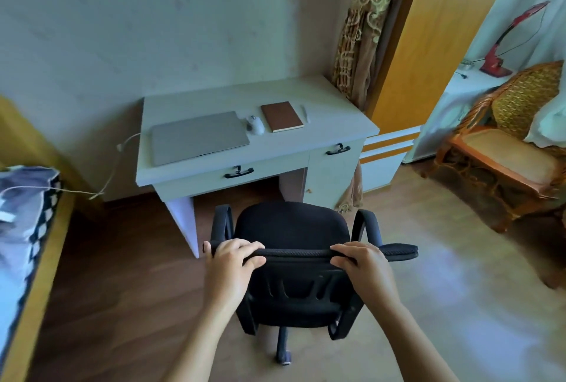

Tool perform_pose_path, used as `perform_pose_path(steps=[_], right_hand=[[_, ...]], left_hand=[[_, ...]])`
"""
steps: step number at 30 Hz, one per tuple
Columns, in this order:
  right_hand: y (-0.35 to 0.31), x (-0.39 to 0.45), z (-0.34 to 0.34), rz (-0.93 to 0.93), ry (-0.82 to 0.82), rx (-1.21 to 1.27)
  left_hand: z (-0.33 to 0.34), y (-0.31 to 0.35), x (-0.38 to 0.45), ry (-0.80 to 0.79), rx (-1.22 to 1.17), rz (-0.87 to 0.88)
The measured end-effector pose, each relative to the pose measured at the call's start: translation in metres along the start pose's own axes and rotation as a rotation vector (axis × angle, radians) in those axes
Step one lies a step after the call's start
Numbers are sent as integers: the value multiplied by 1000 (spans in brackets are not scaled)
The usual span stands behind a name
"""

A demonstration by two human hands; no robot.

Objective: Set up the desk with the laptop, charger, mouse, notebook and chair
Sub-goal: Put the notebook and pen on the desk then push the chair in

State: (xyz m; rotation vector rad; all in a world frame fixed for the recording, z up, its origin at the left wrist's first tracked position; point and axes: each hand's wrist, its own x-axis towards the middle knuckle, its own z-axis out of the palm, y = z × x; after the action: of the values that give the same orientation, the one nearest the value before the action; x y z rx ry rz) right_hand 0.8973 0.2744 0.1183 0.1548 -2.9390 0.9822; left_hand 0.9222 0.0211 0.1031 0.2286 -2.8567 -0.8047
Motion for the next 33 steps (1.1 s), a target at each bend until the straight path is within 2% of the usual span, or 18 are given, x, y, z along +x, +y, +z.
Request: perform_pose_path(steps=[8,16,33], right_hand=[[-15,32,17,-142,12,59],[-22,88,28,-280,-57,57],[-52,167,60,-370,-160,33]], left_hand=[[-6,-19,3,88,28,-103],[0,-25,26,175,72,-202],[-14,-51,84,220,30,-294]])
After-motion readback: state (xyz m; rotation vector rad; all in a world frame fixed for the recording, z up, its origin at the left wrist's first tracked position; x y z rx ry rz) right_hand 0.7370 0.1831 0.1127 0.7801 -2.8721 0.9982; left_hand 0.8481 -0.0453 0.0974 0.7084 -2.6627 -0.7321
